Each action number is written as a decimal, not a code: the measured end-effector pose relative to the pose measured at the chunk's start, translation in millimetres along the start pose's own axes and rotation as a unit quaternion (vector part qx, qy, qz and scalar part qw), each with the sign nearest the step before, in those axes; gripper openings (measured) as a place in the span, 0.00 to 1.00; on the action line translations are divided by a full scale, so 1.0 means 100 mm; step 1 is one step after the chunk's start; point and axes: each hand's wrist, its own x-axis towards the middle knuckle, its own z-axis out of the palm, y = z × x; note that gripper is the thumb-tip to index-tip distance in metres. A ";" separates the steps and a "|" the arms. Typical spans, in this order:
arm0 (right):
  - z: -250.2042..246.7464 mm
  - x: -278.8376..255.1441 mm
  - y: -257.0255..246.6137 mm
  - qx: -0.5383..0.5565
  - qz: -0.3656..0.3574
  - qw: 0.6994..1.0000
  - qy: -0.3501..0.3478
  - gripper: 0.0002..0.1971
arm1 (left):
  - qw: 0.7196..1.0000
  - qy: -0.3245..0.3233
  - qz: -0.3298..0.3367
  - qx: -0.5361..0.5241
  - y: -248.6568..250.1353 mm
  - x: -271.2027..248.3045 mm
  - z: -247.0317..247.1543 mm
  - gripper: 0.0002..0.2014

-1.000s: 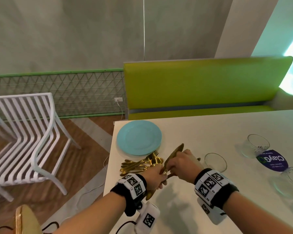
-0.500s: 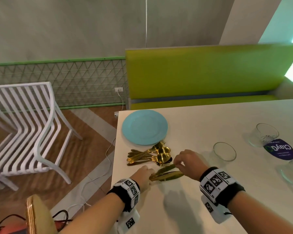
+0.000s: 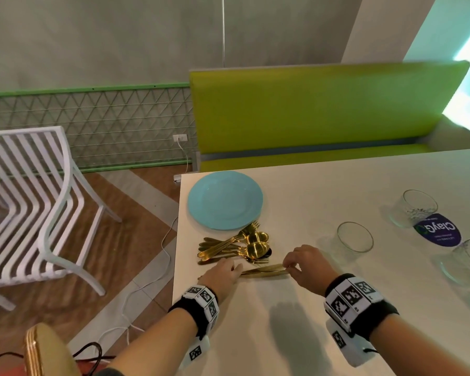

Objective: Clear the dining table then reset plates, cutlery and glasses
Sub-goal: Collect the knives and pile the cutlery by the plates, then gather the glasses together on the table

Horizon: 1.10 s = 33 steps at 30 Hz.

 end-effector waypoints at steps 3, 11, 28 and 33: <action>0.03 -0.03 0.00 0.001 0.004 1.000 -0.004 0.13 | 0.998 0.027 0.004 0.060 0.04 -0.01 0.00 0.24; 0.10 -0.08 0.03 -0.010 0.017 1.000 -0.023 0.14 | 0.989 0.061 0.001 0.135 0.04 0.05 0.02 0.23; 0.15 -0.50 0.64 0.079 0.168 0.982 -0.020 0.11 | 0.986 0.138 0.071 -0.064 0.68 0.32 -0.33 0.23; 0.06 -0.78 1.12 0.137 0.296 0.945 0.032 0.11 | 0.972 0.097 0.060 -0.206 1.19 0.60 -0.43 0.29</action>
